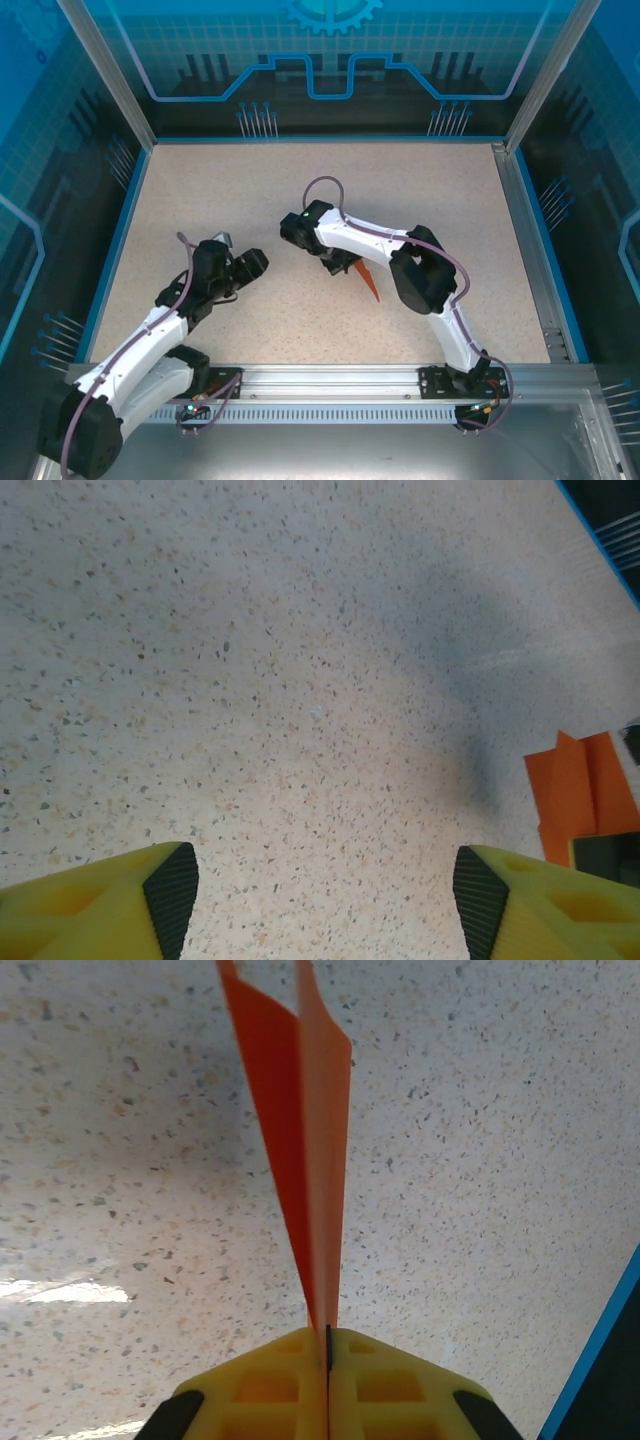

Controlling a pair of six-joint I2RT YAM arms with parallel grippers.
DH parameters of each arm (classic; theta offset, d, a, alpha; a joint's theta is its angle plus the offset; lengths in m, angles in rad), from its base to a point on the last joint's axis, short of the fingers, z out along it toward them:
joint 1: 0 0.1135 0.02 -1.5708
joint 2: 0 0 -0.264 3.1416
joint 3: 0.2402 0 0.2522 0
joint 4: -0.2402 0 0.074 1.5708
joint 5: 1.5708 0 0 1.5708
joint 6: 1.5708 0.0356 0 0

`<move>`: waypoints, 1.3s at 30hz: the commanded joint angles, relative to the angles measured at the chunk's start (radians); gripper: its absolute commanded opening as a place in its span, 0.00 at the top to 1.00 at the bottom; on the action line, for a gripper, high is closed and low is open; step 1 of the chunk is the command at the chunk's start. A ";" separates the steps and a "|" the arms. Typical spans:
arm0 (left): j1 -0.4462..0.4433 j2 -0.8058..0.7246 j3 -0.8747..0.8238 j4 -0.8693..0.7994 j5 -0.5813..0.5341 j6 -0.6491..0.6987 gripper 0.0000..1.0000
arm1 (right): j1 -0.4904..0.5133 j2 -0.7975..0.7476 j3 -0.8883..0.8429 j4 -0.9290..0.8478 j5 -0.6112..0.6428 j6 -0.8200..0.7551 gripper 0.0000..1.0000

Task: Fold a paper plane with a square sheet of paper (pick it up from the middle)
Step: Turn over the paper at the center of the table.

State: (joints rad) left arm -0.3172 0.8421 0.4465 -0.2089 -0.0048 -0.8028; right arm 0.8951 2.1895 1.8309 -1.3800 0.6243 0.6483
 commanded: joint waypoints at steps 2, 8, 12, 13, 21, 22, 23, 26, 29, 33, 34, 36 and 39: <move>-0.002 -0.038 -0.023 0.004 -0.051 -0.020 0.24 | 0.028 0.049 0.053 -0.034 -0.037 0.032 0.94; -0.002 -0.015 -0.033 0.037 -0.076 -0.025 0.18 | 0.053 0.116 0.114 -0.011 -0.121 0.039 0.88; -0.001 0.013 -0.036 0.059 -0.060 -0.007 0.17 | 0.064 0.166 0.156 0.008 -0.180 0.035 0.85; -0.002 0.018 -0.035 0.064 -0.057 0.000 0.17 | 0.064 0.169 0.156 0.019 -0.199 0.034 0.83; -0.002 0.037 0.016 0.048 0.034 0.061 0.10 | 0.065 0.076 0.079 0.198 -0.328 0.034 0.67; -0.002 0.032 0.017 0.048 0.045 0.059 0.09 | 0.064 0.046 0.055 0.241 -0.357 0.029 0.62; -0.001 0.026 0.016 0.050 0.055 0.050 0.09 | 0.063 0.014 0.023 0.287 -0.383 0.024 0.54; -0.002 0.015 -0.007 0.073 0.074 0.019 0.03 | 0.054 -0.094 -0.053 0.364 -0.420 0.025 0.40; -0.002 0.033 -0.016 0.090 0.111 0.027 0.02 | 0.029 -0.228 -0.171 0.498 -0.494 0.017 0.28; -0.002 0.068 -0.006 0.096 0.124 0.016 0.02 | -0.013 -0.398 -0.317 0.626 -0.531 0.034 0.18; -0.002 0.079 -0.006 0.116 0.150 0.014 0.02 | -0.027 -0.434 -0.363 0.657 -0.528 0.039 0.17; -0.003 0.108 -0.008 0.158 0.211 0.018 0.02 | -0.073 -0.488 -0.465 0.739 -0.563 0.046 0.18; -0.008 0.178 -0.003 0.197 0.278 0.011 0.01 | -0.175 -0.515 -0.627 0.897 -0.727 0.060 0.28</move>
State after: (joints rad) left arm -0.3180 0.9768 0.4294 -0.0734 0.1738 -0.7860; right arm 0.7895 1.6547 1.3151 -0.6411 0.0376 0.6880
